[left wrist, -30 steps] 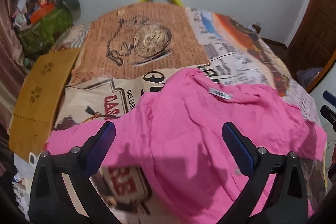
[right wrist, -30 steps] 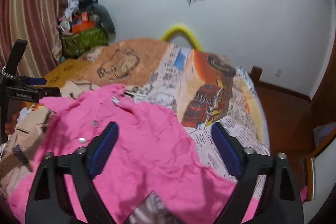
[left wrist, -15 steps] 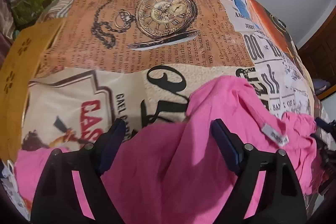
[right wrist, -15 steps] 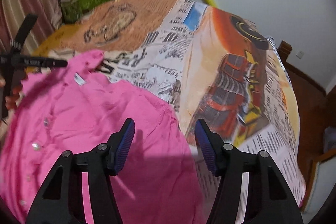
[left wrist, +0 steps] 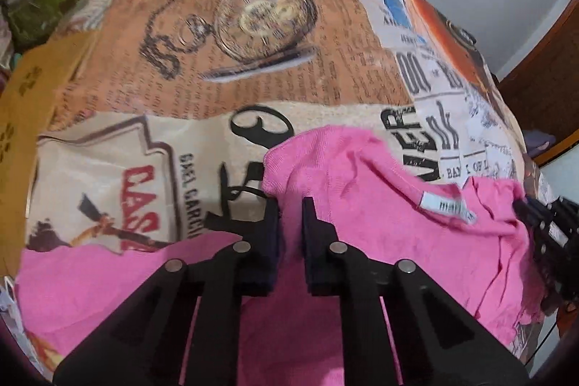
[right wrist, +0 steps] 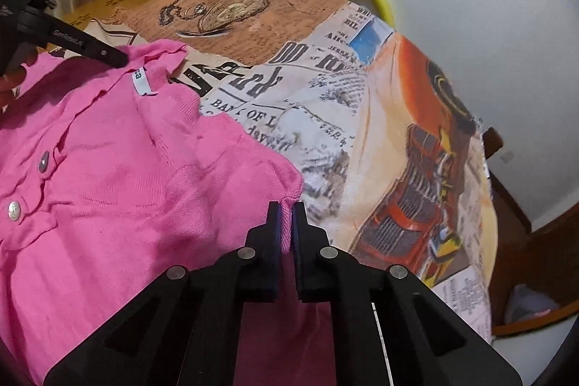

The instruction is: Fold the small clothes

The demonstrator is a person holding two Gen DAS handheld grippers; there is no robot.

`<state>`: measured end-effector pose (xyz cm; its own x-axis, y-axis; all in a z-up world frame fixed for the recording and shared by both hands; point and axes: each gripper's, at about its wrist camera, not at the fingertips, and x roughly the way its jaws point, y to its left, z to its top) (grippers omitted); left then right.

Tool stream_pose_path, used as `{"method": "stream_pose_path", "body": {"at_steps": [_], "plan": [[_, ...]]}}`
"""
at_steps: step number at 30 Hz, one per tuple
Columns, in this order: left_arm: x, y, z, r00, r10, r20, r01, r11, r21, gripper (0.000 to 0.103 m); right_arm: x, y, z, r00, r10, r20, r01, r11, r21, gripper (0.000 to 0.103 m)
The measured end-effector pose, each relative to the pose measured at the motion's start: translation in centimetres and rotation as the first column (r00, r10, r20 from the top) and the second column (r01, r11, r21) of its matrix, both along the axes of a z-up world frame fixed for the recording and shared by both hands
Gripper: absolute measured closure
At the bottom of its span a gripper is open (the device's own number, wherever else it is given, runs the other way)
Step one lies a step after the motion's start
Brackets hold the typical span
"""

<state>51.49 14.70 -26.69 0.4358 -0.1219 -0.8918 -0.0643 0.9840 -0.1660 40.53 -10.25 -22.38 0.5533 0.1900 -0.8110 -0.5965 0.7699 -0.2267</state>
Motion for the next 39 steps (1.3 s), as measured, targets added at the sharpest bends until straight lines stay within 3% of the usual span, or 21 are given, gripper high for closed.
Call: {"method": "stream_pose_path", "body": {"at_steps": [3,7,11,14,17,19,23,25,27,30,34,39], "plan": [[-0.4,0.8,1.4,0.999,0.018,0.041,-0.019,0.999,0.029,0.092,1.7,-1.5,0.7,0.996,-0.071,0.057,0.073,0.997,-0.02,0.099],[0.4,1.3,2.1,0.998,0.026,0.061,-0.027,1.0,0.004,0.092,5.0,-3.6,1.4,0.985,-0.15,0.09,0.152,0.988,-0.013,0.099],[1.5,0.1,0.6,1.0,0.016,0.027,-0.017,0.999,0.03,0.092,7.4,-3.8,1.4,0.974,-0.194,0.113,0.198,0.98,-0.025,0.099],[1.8,-0.9,-0.9,1.0,0.0,-0.02,0.001,0.998,0.069,0.092,8.2,-3.6,0.9,0.969,-0.234,0.082,0.235,0.972,-0.006,0.099],[0.7,-0.7,-0.4,1.0,-0.013,0.007,0.012,0.993,0.116,0.076,7.4,-3.5,0.7,0.971,-0.229,0.07,0.229,0.973,0.009,0.099],[-0.4,0.2,0.7,0.999,-0.001,0.033,-0.003,0.991,0.134,0.059,6.5,-3.5,1.2,0.975,-0.207,0.083,0.206,0.978,0.01,0.094],[-3.6,3.9,3.4,0.993,0.072,0.094,-0.084,0.988,0.13,0.05,4.8,-3.9,2.7,0.976,-0.196,0.092,0.193,0.98,0.048,0.078],[-6.0,6.7,4.7,0.983,0.141,0.115,-0.153,0.982,0.106,0.04,3.7,-4.3,4.0,0.977,-0.192,0.089,0.183,0.978,0.101,0.068],[-8.2,9.2,5.4,0.972,0.196,0.127,-0.21,0.972,0.107,0.036,2.3,-4.5,5.3,0.977,-0.192,0.094,0.177,0.973,0.151,0.055],[-11.6,12.6,5.4,0.956,0.274,0.107,-0.288,0.946,0.149,0.036,0.1,-4.3,6.6,0.981,-0.172,0.085,0.151,0.966,0.21,0.047],[-15.5,16.6,4.2,0.93,0.367,0.039,-0.369,0.926,0.076,0.036,-2.5,-3.7,6.8,0.989,-0.136,0.054,0.119,0.961,0.248,0.043],[-18.2,18.7,2.8,0.905,0.426,-0.002,-0.425,0.904,-0.051,0.035,-4.9,-2.7,4.8,0.996,-0.086,-0.018,0.088,0.964,0.251,0.043]]}}
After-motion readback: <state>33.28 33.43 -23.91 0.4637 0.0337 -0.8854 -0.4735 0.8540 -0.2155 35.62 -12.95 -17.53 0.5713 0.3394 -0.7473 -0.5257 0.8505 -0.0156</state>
